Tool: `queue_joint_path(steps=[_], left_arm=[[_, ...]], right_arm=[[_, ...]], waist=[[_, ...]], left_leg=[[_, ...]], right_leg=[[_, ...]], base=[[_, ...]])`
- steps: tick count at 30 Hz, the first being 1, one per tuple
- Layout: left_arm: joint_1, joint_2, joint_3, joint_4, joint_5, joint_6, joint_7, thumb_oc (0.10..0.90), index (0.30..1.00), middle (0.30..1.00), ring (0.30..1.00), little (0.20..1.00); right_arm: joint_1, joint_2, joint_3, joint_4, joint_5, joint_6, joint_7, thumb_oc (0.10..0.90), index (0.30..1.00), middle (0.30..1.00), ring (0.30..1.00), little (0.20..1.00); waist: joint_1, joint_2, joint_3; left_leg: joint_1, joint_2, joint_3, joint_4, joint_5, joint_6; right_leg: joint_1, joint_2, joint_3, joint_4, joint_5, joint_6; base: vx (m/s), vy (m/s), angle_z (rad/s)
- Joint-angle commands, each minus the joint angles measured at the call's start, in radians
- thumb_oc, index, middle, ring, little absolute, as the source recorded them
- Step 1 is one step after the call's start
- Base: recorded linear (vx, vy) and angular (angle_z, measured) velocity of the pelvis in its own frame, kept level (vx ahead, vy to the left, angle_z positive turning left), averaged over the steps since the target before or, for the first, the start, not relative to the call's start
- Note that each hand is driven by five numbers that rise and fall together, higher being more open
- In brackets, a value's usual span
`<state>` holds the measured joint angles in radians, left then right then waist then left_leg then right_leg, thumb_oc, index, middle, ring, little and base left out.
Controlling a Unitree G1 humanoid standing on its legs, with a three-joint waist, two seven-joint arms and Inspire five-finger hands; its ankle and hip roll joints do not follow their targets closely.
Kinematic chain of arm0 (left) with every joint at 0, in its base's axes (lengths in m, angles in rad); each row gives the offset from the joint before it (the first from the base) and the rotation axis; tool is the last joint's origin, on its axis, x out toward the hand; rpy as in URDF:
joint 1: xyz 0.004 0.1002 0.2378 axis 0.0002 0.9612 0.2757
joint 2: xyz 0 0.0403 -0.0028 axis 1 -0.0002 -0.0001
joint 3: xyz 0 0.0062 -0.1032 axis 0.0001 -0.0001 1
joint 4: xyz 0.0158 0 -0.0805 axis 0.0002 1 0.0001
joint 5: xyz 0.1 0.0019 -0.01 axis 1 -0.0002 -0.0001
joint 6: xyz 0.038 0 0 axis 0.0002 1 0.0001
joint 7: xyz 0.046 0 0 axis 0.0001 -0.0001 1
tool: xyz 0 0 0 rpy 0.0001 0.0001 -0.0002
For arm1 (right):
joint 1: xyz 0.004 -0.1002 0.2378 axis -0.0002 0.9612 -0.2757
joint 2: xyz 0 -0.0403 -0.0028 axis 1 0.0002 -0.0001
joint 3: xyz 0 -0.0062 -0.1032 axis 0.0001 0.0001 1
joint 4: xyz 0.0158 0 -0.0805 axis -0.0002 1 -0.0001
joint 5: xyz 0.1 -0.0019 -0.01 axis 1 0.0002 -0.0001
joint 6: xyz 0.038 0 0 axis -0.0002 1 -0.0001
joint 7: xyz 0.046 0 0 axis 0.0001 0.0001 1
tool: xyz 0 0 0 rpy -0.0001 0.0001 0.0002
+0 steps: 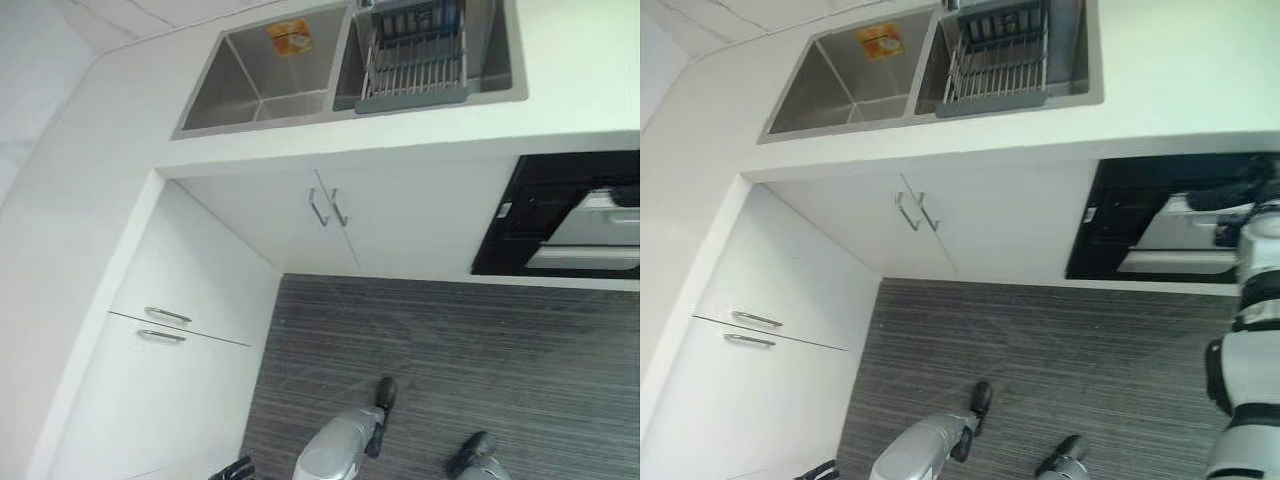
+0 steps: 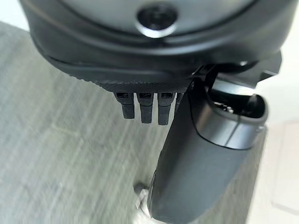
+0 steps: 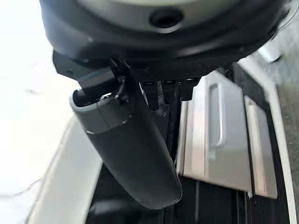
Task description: Place the dishes in the dishwasher.
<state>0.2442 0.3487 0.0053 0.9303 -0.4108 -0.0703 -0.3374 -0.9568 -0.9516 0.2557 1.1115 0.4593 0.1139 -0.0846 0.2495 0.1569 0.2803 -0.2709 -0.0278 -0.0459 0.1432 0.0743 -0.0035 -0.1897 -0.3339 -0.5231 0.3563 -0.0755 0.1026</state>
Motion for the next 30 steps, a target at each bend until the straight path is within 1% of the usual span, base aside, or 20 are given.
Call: queue_joint_path(steps=[1,2,5,9,11,12,14,15,17,19,20,21,22,23,25,26,27,28,29,30], left_arm=[[0.021,0.120,0.011,-0.014,-0.052,-0.031,0.023,0.800,0.900,0.900,0.900,0.900],[0.008,0.121,0.003,-0.026,-0.054,-0.043,0.024,0.800,0.900,0.900,0.900,0.900],[-0.022,0.118,-0.008,-0.061,-0.083,-0.063,0.049,0.800,0.900,0.900,0.900,0.900],[-0.006,0.095,-0.009,-0.185,-0.095,-0.033,0.092,0.800,0.900,0.900,0.900,0.900],[0.017,0.064,-0.018,-0.185,-0.061,-0.075,0.092,0.800,0.900,0.900,0.900,0.900],[0.024,0.044,-0.018,-0.173,-0.050,-0.110,0.084,0.800,0.900,0.900,0.900,0.900],[0.026,0.028,-0.014,-0.161,-0.057,-0.126,0.087,0.800,0.900,0.900,0.900,0.900],[0.020,0.014,-0.004,-0.149,-0.059,-0.137,0.097,0.800,0.900,0.900,0.900,0.900],[0.009,0.001,0.004,-0.149,-0.059,-0.144,0.113,0.800,0.900,0.900,0.900,0.900],[0.003,-0.006,0.011,-0.160,-0.074,-0.144,0.119,0.800,0.900,0.900,0.900,0.900],[-0.016,-0.013,0.008,-0.157,-0.077,-0.154,0.121,0.800,0.900,0.900,0.900,0.900],[-0.018,-0.013,0.008,-0.157,-0.080,-0.154,0.120,0.800,0.900,0.900,0.900,0.900],[-0.024,-0.016,0.010,-0.153,-0.090,-0.153,0.117,0.800,0.900,0.900,0.900,0.900],[-0.028,-0.020,0.013,-0.140,-0.087,-0.157,0.109,0.800,0.900,0.900,0.900,0.900],[-0.049,-0.030,0.017,-0.112,-0.066,-0.158,0.086,0.800,0.900,0.900,0.900,0.900],[-0.068,-0.032,0.012,-0.103,-0.053,-0.150,0.082,0.800,0.900,0.900,0.900,0.900],[-0.097,-0.035,0.004,-0.086,-0.033,-0.147,0.077,0.800,0.900,0.900,0.900,0.900],[-0.113,-0.036,-0.003,-0.078,-0.021,-0.150,0.077,0.800,0.900,0.900,0.900,0.900],[-0.143,-0.034,-0.019,-0.068,-0.022,-0.146,0.072,0.800,0.900,0.900,0.900,0.900],[-0.153,-0.029,-0.025,-0.061,-0.028,-0.146,0.063,0.800,0.900,0.900,0.900,0.900]], right_arm=[[-0.061,0.009,-0.054,-0.252,0.097,-0.115,0.052,0.800,0.900,0.900,0.900,0.900],[0.008,0.037,-0.098,-0.316,0.136,-0.118,0.057,0.800,0.900,0.900,0.900,0.900],[0.172,0.124,-0.182,-0.450,0.189,-0.122,0.057,0.800,0.900,0.900,0.900,0.900],[0.427,0.271,-0.276,-0.640,0.236,-0.158,0.020,0.800,0.900,0.900,0.900,0.900],[0.552,0.359,-0.311,-0.702,0.219,-0.217,0.032,0.800,0.900,0.900,0.900,0.900],[0.607,0.402,-0.320,-0.721,0.208,-0.250,0.048,0.800,0.900,0.900,0.900,0.900],[0.671,0.449,-0.318,-0.745,0.173,-0.271,0.071,0.800,0.900,0.900,0.900,0.900],[0.729,0.491,-0.302,-0.763,0.142,-0.278,0.096,0.800,0.900,0.900,0.900,0.900],[0.797,0.527,-0.285,-0.772,0.115,-0.286,0.125,0.800,0.900,0.900,0.900,0.900],[0.839,0.542,-0.288,-0.755,0.111,-0.277,0.130,0.800,0.900,0.900,0.900,0.900],[0.853,0.546,-0.291,-0.669,0.130,-0.274,0.156,0.800,0.900,0.900,0.900,0.900],[0.853,0.546,-0.290,-0.660,0.128,-0.279,0.156,0.800,0.900,0.900,0.900,0.900],[0.861,0.545,-0.270,-0.605,0.106,-0.297,0.173,0.800,0.900,0.900,0.900,0.900],[0.871,0.548,-0.262,-0.585,0.089,-0.292,0.186,0.800,0.900,0.900,0.900,0.900],[0.899,0.554,-0.247,-0.549,0.104,-0.285,0.211,0.800,0.900,0.900,0.900,0.900],[0.912,0.561,-0.249,-0.531,0.107,-0.294,0.217,0.800,0.900,0.900,0.900,0.900],[0.921,0.567,-0.245,-0.499,0.107,-0.304,0.234,0.800,0.900,0.900,0.900,0.900],[0.921,0.570,-0.240,-0.483,0.117,-0.312,0.241,0.800,0.900,0.900,0.900,0.900],[0.918,0.576,-0.233,-0.438,0.117,-0.338,0.262,0.800,0.900,0.900,0.900,0.900],[0.918,0.577,-0.233,-0.408,0.118,-0.341,0.266,0.800,0.900,0.900,0.900,0.900]], waist=[[0.048,-0.068,-0.054],[0.027,-0.074,-0.053],[-0.016,-0.086,-0.060],[-0.053,-0.098,-0.070],[-0.066,-0.107,-0.076],[-0.076,-0.112,-0.078],[-0.092,-0.118,-0.085],[-0.113,-0.125,-0.097],[-0.131,-0.133,-0.109],[-0.142,-0.138,-0.120],[-0.142,-0.144,-0.129],[-0.141,-0.145,-0.130],[-0.132,-0.149,-0.135],[-0.131,-0.150,-0.137],[-0.138,-0.152,-0.140],[-0.147,-0.156,-0.139],[-0.155,-0.166,-0.134],[-0.159,-0.171,-0.130],[-0.166,-0.172,-0.127],[-0.169,-0.169,-0.128]], left_leg=[[0.018,0.111,0.020,0.157,-0.260,-0.096],[0.011,0.118,0.033,0.157,-0.240,-0.089],[0.033,0.137,0.054,0.157,-0.248,-0.088],[0.053,0.156,0.072,0.157,-0.257,-0.086],[0.063,0.164,0.078,0.157,-0.262,-0.085],[0.072,0.168,0.084,0.157,-0.262,-0.085],[0.086,0.174,0.093,0.157,-0.266,-0.085],[0.099,0.183,0.109,0.157,-0.267,-0.087],[0.114,0.193,0.121,0.157,-0.267,-0.090],[0.126,0.203,0.131,0.157,-0.267,-0.094],[0.135,0.211,0.126,0.157,-0.264,-0.101],[0.135,0.211,0.123,0.157,-0.263,-0.102],[0.131,0.218,0.112,0.157,-0.250,-0.113],[0.126,0.217,0.109,0.157,-0.244,-0.116],[0.128,0.215,0.141,0.157,-0.239,-0.114],[0.142,0.216,0.181,0.157,-0.233,-0.111],[0.163,0.201,0.223,0.157,-0.234,-0.102],[0.173,0.186,0.240,0.157,-0.238,-0.095],[0.176,0.184,0.260,0.157,-0.255,-0.087],[0.183,0.185,0.265,0.157,-0.266,-0.084]], right_leg=[[0.013,-0.044,0.126,-0.056,-0.043,0.115],[0.002,-0.034,0.126,-0.056,-0.027,0.101],[0.007,-0.005,0.157,-0.056,-0.040,0.095],[0.013,0.024,0.192,-0.056,-0.050,0.083],[0.023,0.038,0.204,-0.056,-0.057,0.077],[0.030,0.045,0.208,-0.056,-0.057,0.074],[0.040,0.055,0.217,-0.056,-0.063,0.068],[0.050,0.067,0.228,-0.056,-0.071,0.061],[0.063,0.081,0.232,-0.056,-0.081,0.051],[0.076,0.092,0.231,-0.056,-0.092,0.040],[0.094,0.114,0.224,-0.056,-0.110,0.023],[0.096,0.116,0.223,-0.056,-0.112,0.021],[0.104,0.132,0.213,-0.056,-0.123,0.008],[0.106,0.142,0.216,-0.056,-0.126,0.004],[0.108,0.153,0.214,-0.056,-0.129,-0.001],[0.112,0.146,0.200,-0.056,-0.128,0.000],[0.117,0.132,0.183,-0.056,-0.121,0.001],[0.120,0.122,0.174,-0.056,-0.115,0.004],[0.128,0.113,0.151,-0.056,-0.109,0.009],[0.133,0.111,0.143,-0.056,-0.109,0.010]], base=[[-0.17,-0.117,-0.01],[-0.17,-0.102,-0.10],[-0.11,-0.095,-0.24],[-0.08,-0.120,-0.21],[-0.10,-0.147,-0.18],[-0.08,-0.123,-0.25],[-0.09,-0.116,-0.38],[-0.10,-0.128,-0.39],[-0.11,-0.160,-0.42],[-0.11,-0.190,-0.25],[-0.10,-0.192,-0.11],[-0.13,-0.266,0.17],[-0.08,-0.134,0.27],[-0.12,-0.125,0.23],[-0.10,0.001,0.08],[-0.12,0.068,0.33],[-0.13,0.102,0.45],[-0.15,0.181,0.80],[-0.12,0.214,0.80],[-0.10,0.291,0.77]])
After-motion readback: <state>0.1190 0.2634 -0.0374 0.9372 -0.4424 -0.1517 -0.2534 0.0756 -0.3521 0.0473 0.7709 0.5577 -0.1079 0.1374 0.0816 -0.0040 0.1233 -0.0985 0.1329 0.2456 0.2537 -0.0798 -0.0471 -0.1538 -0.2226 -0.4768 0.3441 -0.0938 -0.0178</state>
